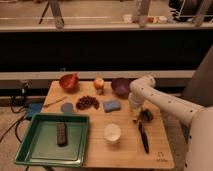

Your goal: Place banana in tray

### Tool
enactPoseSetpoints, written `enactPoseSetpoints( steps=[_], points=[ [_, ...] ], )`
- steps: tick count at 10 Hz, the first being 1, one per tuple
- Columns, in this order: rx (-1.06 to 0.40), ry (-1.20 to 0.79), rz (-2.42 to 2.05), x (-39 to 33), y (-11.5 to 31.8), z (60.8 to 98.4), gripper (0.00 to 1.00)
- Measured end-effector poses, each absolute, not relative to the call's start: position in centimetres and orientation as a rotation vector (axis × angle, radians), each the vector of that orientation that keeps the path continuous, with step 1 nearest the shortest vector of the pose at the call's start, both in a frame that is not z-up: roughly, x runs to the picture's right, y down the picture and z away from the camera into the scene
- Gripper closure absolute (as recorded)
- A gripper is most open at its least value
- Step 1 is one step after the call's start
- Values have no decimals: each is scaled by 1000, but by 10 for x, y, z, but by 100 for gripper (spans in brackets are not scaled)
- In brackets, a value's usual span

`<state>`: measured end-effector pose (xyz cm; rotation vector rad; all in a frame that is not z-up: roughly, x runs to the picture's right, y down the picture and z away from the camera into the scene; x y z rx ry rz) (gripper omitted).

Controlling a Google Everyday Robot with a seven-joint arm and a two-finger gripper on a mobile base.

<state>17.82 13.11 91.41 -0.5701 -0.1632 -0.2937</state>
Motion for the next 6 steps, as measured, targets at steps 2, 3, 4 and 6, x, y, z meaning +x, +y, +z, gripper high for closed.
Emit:
enactPoseSetpoints(
  steps=[2,3,4,6],
  points=[
    [-570,-164,-298,177,130,913,100],
    [-567,-166,-297,176,129,911,100],
    [-554,-169,-291,179,125,904,100],
    [-526,-169,-273,186,110,879,100]
  ],
)
